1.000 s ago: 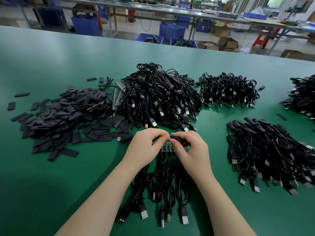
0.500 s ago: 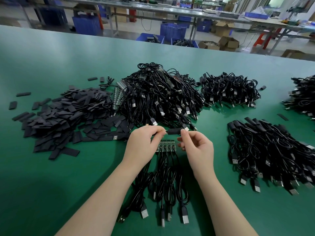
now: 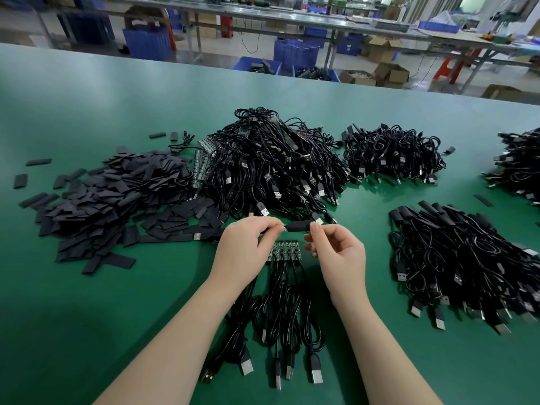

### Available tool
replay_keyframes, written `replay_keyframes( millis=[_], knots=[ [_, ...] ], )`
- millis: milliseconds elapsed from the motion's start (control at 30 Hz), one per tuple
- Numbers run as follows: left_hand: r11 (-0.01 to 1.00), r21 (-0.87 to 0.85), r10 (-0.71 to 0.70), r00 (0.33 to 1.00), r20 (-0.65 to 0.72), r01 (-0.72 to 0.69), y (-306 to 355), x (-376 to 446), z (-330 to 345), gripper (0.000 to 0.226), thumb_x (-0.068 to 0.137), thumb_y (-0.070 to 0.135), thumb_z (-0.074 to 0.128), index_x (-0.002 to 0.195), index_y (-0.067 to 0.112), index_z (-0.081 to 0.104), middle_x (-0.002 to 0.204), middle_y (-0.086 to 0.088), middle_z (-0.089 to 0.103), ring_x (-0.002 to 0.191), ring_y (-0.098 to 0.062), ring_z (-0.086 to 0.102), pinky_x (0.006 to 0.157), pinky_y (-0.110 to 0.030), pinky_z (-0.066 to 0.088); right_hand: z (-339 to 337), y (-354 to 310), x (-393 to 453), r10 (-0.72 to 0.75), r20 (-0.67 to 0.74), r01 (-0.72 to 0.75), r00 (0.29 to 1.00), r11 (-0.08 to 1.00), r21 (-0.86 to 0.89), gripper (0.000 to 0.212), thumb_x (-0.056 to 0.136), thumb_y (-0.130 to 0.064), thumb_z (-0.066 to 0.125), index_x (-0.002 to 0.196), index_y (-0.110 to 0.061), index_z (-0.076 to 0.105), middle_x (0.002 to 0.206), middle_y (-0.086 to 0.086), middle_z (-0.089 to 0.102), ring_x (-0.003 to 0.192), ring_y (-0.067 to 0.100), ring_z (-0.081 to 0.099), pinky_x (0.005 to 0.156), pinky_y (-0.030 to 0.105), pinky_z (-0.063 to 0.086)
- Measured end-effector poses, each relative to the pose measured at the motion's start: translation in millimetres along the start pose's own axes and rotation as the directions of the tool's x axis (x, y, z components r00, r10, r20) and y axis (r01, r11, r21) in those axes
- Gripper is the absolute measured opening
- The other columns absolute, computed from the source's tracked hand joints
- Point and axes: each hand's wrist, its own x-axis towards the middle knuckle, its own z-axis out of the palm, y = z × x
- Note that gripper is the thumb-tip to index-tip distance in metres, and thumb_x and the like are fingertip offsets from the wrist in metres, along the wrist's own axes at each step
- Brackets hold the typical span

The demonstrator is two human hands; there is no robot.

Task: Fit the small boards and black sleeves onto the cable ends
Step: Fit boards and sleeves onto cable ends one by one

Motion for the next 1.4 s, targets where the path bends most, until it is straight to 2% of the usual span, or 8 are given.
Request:
replay_keyframes(
  millis=[167, 467, 567, 667, 800, 1000, 1133, 1400],
  knots=[
    [1.000, -0.019, -0.016, 1.000, 0.003, 0.016, -2, 0, 1, 0.013, 0.094, 0.026, 0.063, 0.097, 0.025, 0.076, 0.088, 0.028, 0.064, 0.096, 0.002, 0.059, 0.082, -0.006, 0.043, 0, -1, 0, -0.007, -0.001, 0.007, 1.000, 1.000, 0.015, 0.015, 0.095, -0.017, 0.066, 0.081, -0.016, 0.071, 0.070, -0.006, 0.071, 0.065, 0.002, 0.065, 0.064, 0.015, 0.051],
    [0.993, -0.092, -0.068, 0.998, 0.009, 0.068, -1, -4, 9, 0.014, 0.093, 0.033, 0.063, 0.094, 0.029, 0.076, 0.085, 0.028, 0.068, 0.087, 0.006, 0.062, 0.076, -0.012, 0.047, 8, 1, -5, -0.069, -0.055, 0.068, 0.996, 0.997, -0.021, 0.034, 0.092, -0.018, 0.069, 0.110, -0.047, 0.065, 0.084, -0.007, 0.073, 0.083, 0.036, 0.065, 0.060, 0.017, 0.046],
    [0.991, -0.107, -0.079, 0.997, 0.003, 0.079, 0, -6, 11, 0.013, 0.093, 0.033, 0.063, 0.092, 0.031, 0.076, 0.086, 0.030, 0.067, 0.083, 0.006, 0.063, 0.073, -0.010, 0.046, 8, 3, -6, -0.073, -0.042, 0.072, 0.996, 0.997, -0.026, 0.035, 0.092, -0.016, 0.070, 0.114, -0.042, 0.065, 0.075, -0.018, 0.071, 0.077, 0.032, 0.066, 0.058, 0.014, 0.045],
    [0.990, -0.114, -0.088, 0.996, 0.005, 0.088, -1, -5, 9, 0.012, 0.093, 0.033, 0.063, 0.090, 0.033, 0.075, 0.086, 0.032, 0.066, 0.081, 0.004, 0.063, 0.073, -0.009, 0.046, 6, 3, -5, -0.068, -0.014, 0.068, 0.998, 0.997, -0.020, 0.035, 0.092, -0.015, 0.070, 0.106, -0.048, 0.066, 0.077, -0.003, 0.073, 0.079, 0.034, 0.066, 0.059, 0.016, 0.044],
    [0.990, -0.115, -0.081, 0.996, 0.026, 0.083, 0, -6, 11, 0.012, 0.092, 0.031, 0.064, 0.092, 0.031, 0.076, 0.082, 0.028, 0.068, 0.084, 0.006, 0.063, 0.075, -0.012, 0.049, 13, 3, -10, -0.091, 0.044, 0.091, 0.995, 0.996, -0.009, 0.035, 0.091, -0.010, 0.070, 0.098, -0.044, 0.072, 0.092, -0.020, 0.076, 0.090, 0.004, 0.072, 0.077, 0.014, 0.051],
    [0.986, -0.159, -0.048, 0.999, 0.000, 0.047, 1, -3, 11, 0.012, 0.093, 0.029, 0.062, 0.091, 0.031, 0.074, 0.092, 0.030, 0.067, 0.089, 0.006, 0.063, 0.076, -0.008, 0.045, 12, 4, -7, -0.013, 0.042, 0.007, 0.999, 0.993, 0.117, 0.059, 0.091, -0.016, 0.070, 0.132, -0.050, 0.046, 0.082, -0.006, 0.073, 0.077, 0.011, 0.069, 0.073, 0.024, 0.057],
    [0.990, -0.127, -0.048, 0.998, 0.050, 0.054, 0, -3, 9, 0.014, 0.094, 0.032, 0.061, 0.097, 0.030, 0.074, 0.090, 0.032, 0.066, 0.095, 0.009, 0.060, 0.081, -0.005, 0.043, 4, 3, -1, 0.032, 0.142, -0.061, 0.989, 0.977, 0.203, 0.026, 0.093, -0.014, 0.068, 0.102, -0.038, 0.075, 0.074, -0.006, 0.070, 0.066, 0.007, 0.063, 0.068, 0.021, 0.053],
    [0.997, -0.061, 0.044, 0.999, 0.011, -0.043, 6, -3, 3, 0.019, 0.085, 0.027, 0.073, 0.104, 0.026, 0.076, 0.096, 0.020, 0.072, 0.094, 0.006, 0.063, 0.086, -0.016, 0.049, 1, 1, 1, 0.107, 0.191, -0.169, 0.976, 0.923, 0.345, 0.011, 0.077, -0.027, 0.079, 0.088, -0.024, 0.079, 0.077, 0.000, 0.073, 0.070, 0.011, 0.069, 0.064, 0.019, 0.053]
  ],
)
